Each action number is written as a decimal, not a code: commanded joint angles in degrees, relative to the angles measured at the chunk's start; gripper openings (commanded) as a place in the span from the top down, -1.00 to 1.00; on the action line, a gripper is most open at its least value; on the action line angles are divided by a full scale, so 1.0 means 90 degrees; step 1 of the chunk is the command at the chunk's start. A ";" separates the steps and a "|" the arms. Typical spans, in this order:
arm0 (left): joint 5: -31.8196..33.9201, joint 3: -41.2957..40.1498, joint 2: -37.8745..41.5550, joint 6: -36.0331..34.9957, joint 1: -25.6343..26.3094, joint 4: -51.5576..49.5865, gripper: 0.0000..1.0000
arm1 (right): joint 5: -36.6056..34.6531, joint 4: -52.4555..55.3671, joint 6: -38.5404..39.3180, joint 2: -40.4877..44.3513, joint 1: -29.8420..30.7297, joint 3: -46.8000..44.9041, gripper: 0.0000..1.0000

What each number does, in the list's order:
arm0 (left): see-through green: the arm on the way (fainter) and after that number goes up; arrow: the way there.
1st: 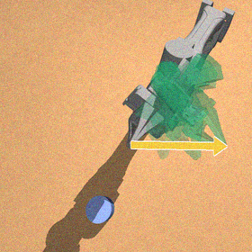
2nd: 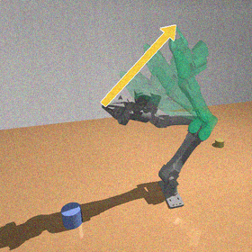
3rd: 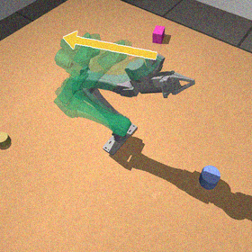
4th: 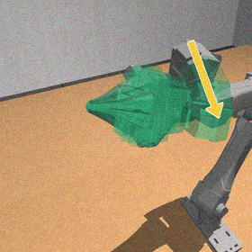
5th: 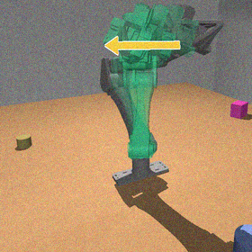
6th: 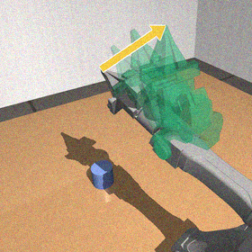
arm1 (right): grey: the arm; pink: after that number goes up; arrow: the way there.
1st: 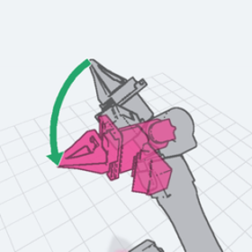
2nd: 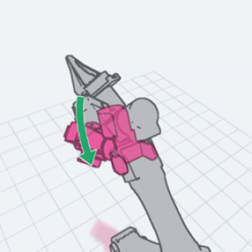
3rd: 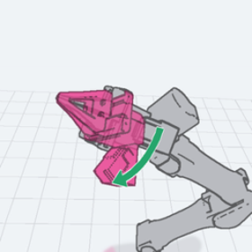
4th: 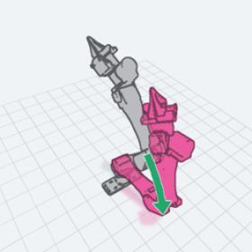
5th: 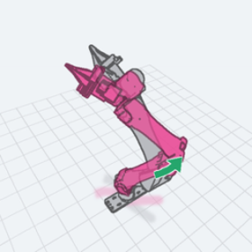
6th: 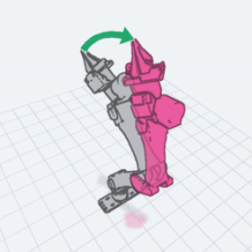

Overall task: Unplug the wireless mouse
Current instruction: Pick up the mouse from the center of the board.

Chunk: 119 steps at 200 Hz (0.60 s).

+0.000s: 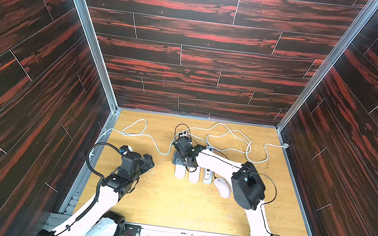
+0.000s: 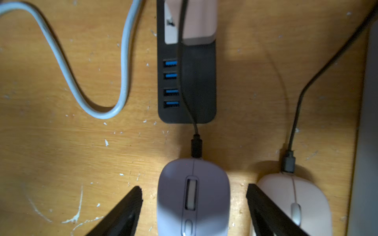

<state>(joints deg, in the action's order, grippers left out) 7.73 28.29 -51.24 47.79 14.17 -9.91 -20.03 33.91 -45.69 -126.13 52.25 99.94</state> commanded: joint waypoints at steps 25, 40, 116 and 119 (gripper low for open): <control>0.0030 0.0148 0.0059 -0.0090 -0.0051 -0.0256 -0.97 | -0.0439 0.0529 -0.0208 -0.0463 0.0233 0.0273 -0.67; 0.0029 0.0128 0.0091 -0.0095 -0.0051 -0.0263 -0.97 | -0.0541 0.0489 -0.0275 -0.0473 0.0283 0.0206 -0.67; 0.0017 0.0224 0.0010 -0.0222 -0.0051 -0.0293 -0.97 | -0.0605 -0.0608 -0.0523 -0.0032 0.0361 -0.0939 -0.44; 0.0035 0.0225 0.0002 -0.0222 -0.0051 -0.0292 -0.97 | -0.0606 -0.0631 -0.0512 -0.0022 0.0364 -0.0962 -0.42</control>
<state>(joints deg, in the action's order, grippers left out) 7.68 28.36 -51.27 46.72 14.09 -11.16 -25.96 29.63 -49.08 -127.00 55.09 93.71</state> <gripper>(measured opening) 0.986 0.732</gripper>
